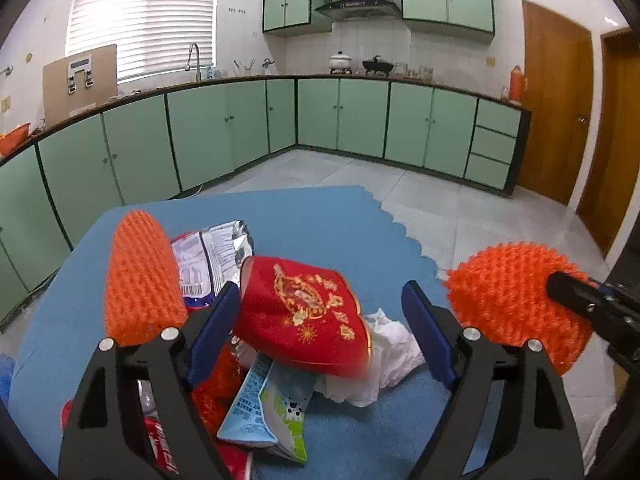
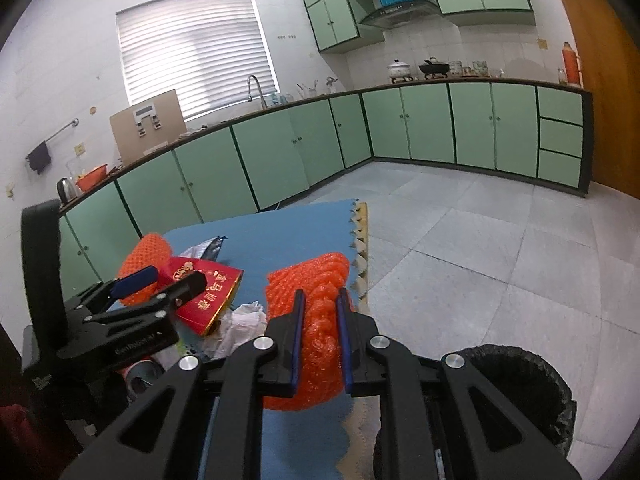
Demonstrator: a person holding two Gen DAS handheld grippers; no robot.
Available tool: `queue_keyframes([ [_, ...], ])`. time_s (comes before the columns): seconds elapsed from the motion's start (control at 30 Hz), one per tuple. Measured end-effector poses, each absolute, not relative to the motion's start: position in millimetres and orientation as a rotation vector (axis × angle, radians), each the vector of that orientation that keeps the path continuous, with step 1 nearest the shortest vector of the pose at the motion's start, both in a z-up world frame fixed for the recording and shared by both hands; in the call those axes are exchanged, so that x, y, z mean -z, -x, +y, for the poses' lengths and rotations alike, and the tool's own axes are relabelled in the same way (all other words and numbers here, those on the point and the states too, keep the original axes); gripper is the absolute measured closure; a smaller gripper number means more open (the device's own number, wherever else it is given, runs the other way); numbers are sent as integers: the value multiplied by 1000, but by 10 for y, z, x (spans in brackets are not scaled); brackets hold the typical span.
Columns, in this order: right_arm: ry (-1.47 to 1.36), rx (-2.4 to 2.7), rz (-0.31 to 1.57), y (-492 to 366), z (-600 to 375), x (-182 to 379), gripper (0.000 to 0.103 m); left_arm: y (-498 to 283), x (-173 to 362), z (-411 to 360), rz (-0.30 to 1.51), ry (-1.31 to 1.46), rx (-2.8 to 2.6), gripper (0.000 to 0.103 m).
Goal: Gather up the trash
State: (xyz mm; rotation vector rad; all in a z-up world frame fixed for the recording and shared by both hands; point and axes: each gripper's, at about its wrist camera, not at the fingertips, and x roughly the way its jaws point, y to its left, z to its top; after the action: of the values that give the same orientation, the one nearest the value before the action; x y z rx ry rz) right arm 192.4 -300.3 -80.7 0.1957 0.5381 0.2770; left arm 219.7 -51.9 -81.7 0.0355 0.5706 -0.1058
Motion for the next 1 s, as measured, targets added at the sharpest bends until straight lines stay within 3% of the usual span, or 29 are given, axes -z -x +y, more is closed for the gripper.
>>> queue_keyframes([
  [0.5,-229,-283,564,-2010,-3061,935,88,-2320,1008,-637,608,-140,-14,16],
  [0.63,-231,-285,572,-2033,-3054,942,88,-2282,979,-626,592,-133,-17,28],
  [0.77,-227,-287,581,-2052,-3031,951,88,-2274,952,-600,582,-114,-6,50],
  [0.97,-221,-294,596,-2073,-3000,974,87,-2214,881,-512,555,-84,3,73],
  [1.0,-220,-296,597,-2073,-2992,980,87,-2204,873,-494,557,-78,6,74],
])
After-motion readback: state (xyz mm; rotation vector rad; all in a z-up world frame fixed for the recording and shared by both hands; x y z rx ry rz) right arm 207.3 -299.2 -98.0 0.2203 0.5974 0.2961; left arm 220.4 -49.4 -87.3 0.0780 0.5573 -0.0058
